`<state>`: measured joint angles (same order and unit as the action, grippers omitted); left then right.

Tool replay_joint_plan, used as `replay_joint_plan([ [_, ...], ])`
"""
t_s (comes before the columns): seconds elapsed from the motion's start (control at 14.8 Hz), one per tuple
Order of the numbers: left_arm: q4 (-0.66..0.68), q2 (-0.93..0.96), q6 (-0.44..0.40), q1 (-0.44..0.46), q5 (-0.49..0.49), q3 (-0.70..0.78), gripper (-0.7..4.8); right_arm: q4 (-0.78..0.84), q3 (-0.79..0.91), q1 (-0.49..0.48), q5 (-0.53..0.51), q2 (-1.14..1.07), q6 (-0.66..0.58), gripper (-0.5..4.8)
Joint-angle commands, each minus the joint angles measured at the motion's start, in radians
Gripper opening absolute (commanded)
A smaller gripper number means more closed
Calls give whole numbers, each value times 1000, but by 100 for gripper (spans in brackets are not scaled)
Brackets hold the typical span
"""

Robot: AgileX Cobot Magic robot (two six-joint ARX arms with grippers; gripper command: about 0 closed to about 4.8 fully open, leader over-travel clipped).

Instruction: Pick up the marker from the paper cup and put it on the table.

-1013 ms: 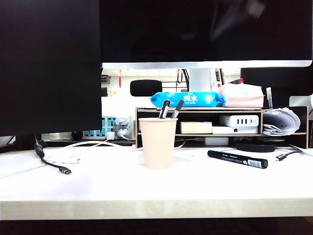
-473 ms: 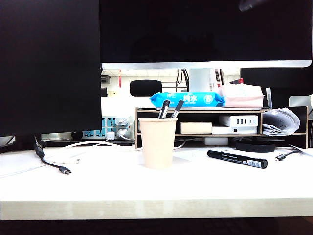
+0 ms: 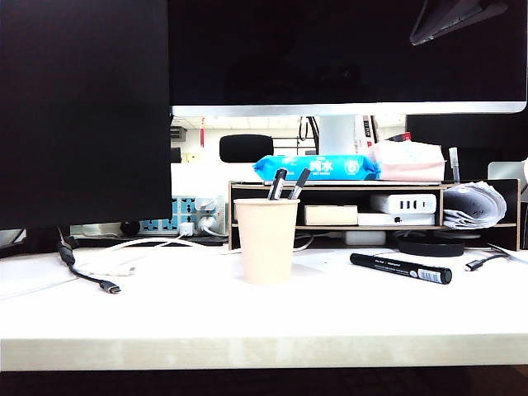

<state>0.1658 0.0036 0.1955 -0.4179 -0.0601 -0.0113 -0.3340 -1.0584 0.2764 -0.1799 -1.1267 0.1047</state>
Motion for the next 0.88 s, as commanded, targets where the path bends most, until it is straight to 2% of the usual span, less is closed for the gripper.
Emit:
replay_joint_plan([
  [0.07,13,0,-4,1,-6,2,-5,13,-4,2,-1,3,-4,-6],
  [0.41,13,0,-4,1,-6,2,-5,-62,25,4,49,141,19,-5],
  [0.54,13,0,-4,1,-6,2,-5,-2,168,-35,50,317,16,-5],
  [0.74,13,0,-4,1,-5,2,-5,175,486,-177,43,702,-178,-6],
  [0.88,13,0,-4,1,-6,2,-5,204,594,-214,45,839,-186,-5],
])
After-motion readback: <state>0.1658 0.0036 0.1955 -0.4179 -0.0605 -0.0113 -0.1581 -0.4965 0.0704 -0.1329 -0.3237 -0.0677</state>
